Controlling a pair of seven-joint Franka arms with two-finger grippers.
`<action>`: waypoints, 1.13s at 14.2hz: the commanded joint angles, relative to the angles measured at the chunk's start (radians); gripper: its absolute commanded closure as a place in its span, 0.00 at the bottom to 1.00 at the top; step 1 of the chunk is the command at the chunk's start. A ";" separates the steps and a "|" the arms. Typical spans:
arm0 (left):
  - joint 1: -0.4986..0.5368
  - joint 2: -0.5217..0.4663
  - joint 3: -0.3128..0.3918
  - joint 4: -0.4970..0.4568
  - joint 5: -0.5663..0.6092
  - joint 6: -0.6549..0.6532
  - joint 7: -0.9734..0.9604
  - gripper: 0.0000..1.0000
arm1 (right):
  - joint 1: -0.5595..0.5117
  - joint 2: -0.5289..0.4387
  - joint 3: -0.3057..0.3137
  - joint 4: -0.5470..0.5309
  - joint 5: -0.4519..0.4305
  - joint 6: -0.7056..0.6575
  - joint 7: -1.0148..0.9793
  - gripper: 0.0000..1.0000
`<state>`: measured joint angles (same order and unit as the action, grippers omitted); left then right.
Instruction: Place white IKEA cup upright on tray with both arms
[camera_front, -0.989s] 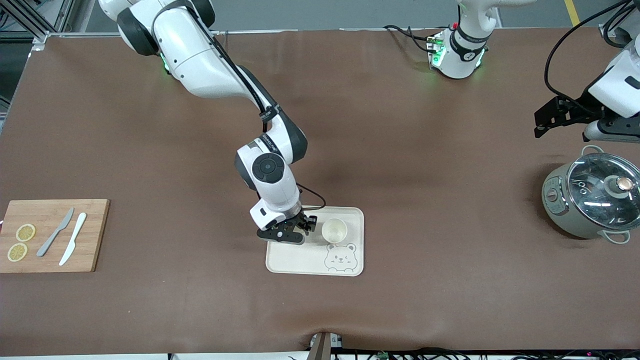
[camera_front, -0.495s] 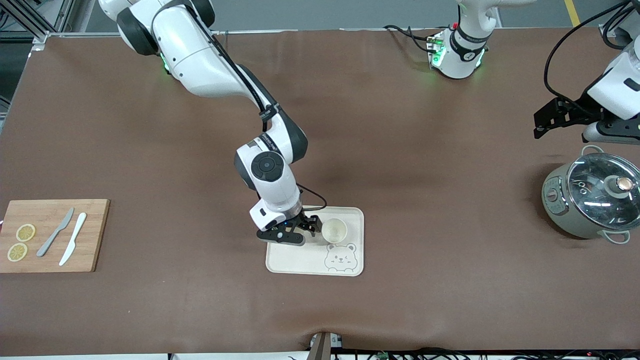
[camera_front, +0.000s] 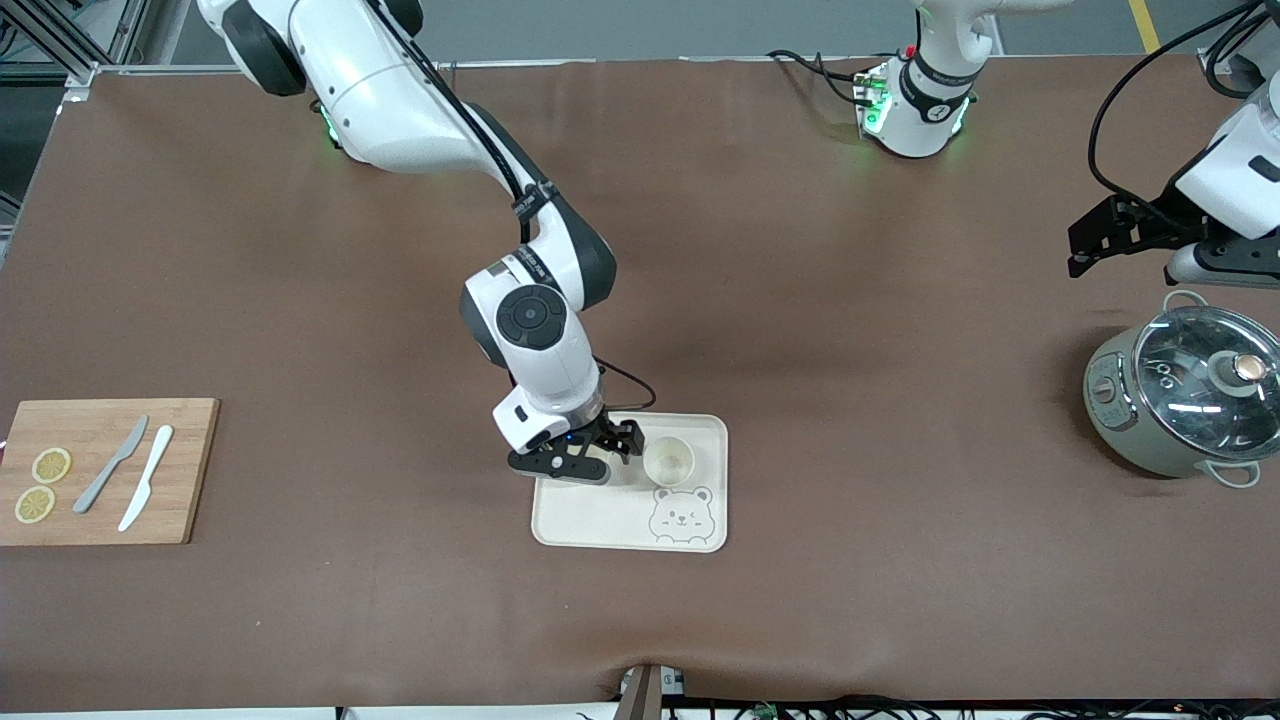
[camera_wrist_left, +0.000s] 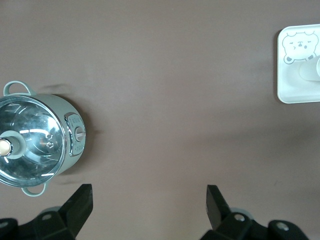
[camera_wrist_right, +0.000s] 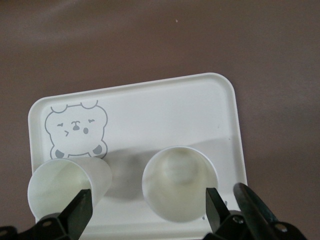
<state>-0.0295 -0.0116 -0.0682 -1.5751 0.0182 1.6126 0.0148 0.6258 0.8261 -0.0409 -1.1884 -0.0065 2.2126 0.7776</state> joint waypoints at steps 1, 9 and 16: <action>0.008 0.019 -0.005 0.035 -0.020 -0.028 -0.021 0.00 | -0.009 -0.077 -0.002 -0.011 -0.001 -0.098 0.012 0.00; -0.001 0.056 -0.010 0.043 -0.020 -0.054 -0.021 0.00 | -0.204 -0.355 -0.002 0.041 0.062 -0.545 -0.300 0.00; -0.003 0.064 -0.010 0.049 -0.018 -0.054 -0.019 0.00 | -0.434 -0.446 -0.005 0.061 0.060 -0.734 -0.590 0.00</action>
<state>-0.0350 0.0358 -0.0734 -1.5656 0.0099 1.5869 0.0062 0.2405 0.3841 -0.0579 -1.1245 0.0378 1.4986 0.2427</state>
